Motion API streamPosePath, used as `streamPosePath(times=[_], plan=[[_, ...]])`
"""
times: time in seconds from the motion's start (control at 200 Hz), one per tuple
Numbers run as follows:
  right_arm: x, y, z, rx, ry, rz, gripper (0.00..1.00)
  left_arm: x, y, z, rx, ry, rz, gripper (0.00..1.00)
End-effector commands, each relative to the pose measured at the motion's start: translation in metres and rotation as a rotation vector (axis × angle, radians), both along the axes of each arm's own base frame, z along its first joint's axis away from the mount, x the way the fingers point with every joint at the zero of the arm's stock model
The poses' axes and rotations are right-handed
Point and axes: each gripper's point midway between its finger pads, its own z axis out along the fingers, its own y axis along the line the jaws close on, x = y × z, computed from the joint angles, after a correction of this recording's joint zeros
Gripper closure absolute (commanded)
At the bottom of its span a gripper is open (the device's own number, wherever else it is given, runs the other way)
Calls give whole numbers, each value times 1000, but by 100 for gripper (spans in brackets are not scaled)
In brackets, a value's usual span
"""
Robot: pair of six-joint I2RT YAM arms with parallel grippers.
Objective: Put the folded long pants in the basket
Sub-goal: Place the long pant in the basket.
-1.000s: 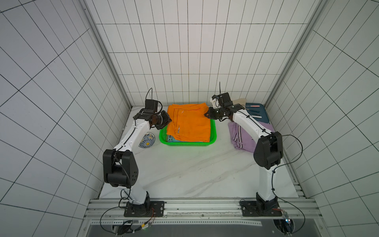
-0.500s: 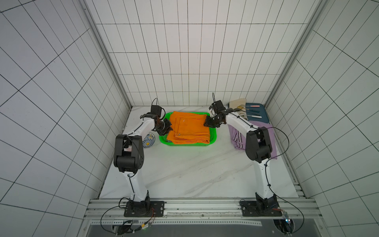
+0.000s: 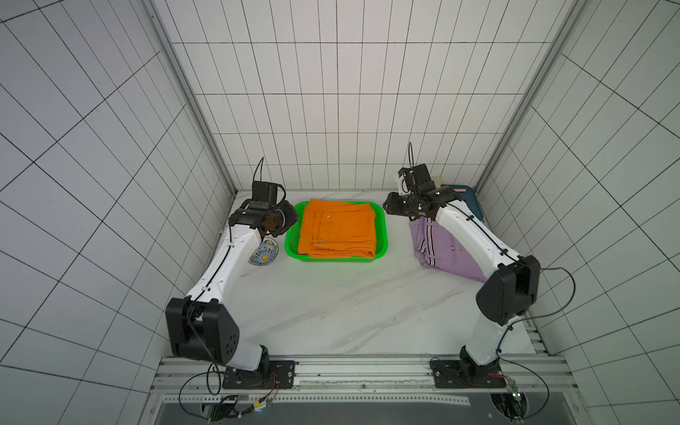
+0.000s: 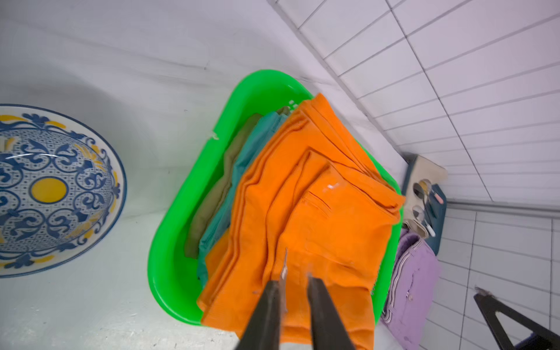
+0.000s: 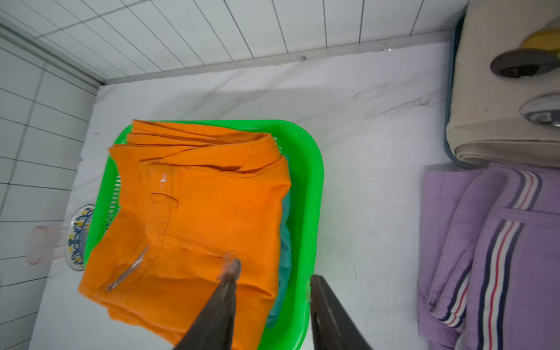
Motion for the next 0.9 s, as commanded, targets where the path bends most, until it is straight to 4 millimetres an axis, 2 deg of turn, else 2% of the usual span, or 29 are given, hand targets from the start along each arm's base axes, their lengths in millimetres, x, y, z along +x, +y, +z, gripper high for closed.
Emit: streamPosePath(times=[0.0, 0.15, 0.245, 0.255, 0.435, 0.52, 0.59, 0.654, 0.759, 0.829, 0.894], plan=[[-34, 29, -26, 55, 56, 67, 64, -17, -14, -36, -15, 65, -44, 100], [-68, 67, -54, 116, 142, 168, 69, -23, -23, -75, -76, 149, -74, 100], [-72, 84, -80, 140, 218, 196, 71, -16, -28, -100, -101, 205, -87, 100], [-71, 86, -87, 135, 233, 194, 71, -15, -28, -103, -103, 211, -86, 100], [-63, 84, -158, 23, 326, 162, 76, -2, -30, -158, -163, 336, -92, 100], [-65, 80, -187, -20, 369, 156, 77, -1, -28, -172, -154, 366, -84, 100], [-68, 74, -206, -59, 394, 150, 79, -2, -27, -175, -147, 377, -79, 100], [-70, 69, -214, -86, 400, 142, 79, -3, -24, -173, -131, 373, -70, 100], [-68, 64, -211, -104, 377, 132, 79, -5, -16, -164, -94, 352, -48, 100], [-66, 64, -198, -96, 349, 134, 78, -6, -15, -151, -86, 322, -45, 100], [-60, 65, -173, -81, 294, 138, 75, -8, -15, -130, -85, 271, -47, 100]])
